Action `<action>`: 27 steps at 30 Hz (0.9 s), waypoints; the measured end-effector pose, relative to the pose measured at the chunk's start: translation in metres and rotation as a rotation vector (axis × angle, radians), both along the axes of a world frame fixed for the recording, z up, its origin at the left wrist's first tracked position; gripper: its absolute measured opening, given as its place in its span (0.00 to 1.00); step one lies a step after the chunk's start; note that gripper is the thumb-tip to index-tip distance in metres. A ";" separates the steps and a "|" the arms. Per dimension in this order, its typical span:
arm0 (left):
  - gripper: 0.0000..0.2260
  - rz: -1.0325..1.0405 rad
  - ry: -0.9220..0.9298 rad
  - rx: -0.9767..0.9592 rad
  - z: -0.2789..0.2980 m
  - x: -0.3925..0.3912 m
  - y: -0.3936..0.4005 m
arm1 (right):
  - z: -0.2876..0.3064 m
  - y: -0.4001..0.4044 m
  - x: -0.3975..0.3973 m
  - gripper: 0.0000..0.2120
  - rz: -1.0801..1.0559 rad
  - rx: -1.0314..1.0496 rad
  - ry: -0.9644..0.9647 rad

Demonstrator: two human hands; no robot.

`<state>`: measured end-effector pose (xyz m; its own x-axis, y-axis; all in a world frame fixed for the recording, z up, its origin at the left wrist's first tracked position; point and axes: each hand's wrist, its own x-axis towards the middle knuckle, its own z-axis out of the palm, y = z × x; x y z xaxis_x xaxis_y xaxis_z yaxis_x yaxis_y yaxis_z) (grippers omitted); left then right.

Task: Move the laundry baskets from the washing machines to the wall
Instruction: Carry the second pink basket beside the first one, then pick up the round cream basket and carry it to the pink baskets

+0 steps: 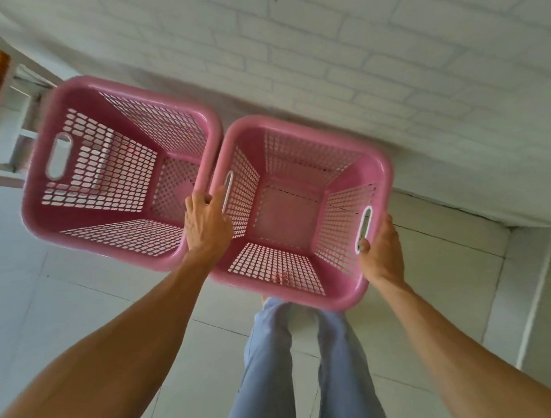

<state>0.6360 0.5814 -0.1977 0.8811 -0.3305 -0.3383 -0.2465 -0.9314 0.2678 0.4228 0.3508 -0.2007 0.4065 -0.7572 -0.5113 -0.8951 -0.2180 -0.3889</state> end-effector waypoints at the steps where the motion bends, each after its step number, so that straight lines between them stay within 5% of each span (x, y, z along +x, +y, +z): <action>1: 0.26 -0.031 0.004 -0.028 0.014 -0.010 -0.004 | 0.015 0.007 0.000 0.34 -0.020 0.011 -0.015; 8: 0.21 -0.518 0.129 -0.159 0.110 -0.100 -0.058 | 0.120 0.029 -0.035 0.32 -0.256 0.034 0.020; 13: 0.15 -0.667 0.227 -0.274 0.163 -0.164 -0.111 | 0.172 0.027 -0.104 0.25 -0.340 0.074 0.023; 27: 0.17 -1.426 0.254 -0.293 0.238 -0.444 -0.199 | 0.247 0.108 -0.417 0.20 -1.089 -0.065 -0.169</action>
<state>0.1925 0.3820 0.0406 -0.3111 -0.9291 -0.2000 -0.8053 0.1460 0.5747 0.0058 0.4593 0.0468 -0.4332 -0.7762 -0.4582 -0.5571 0.6302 -0.5408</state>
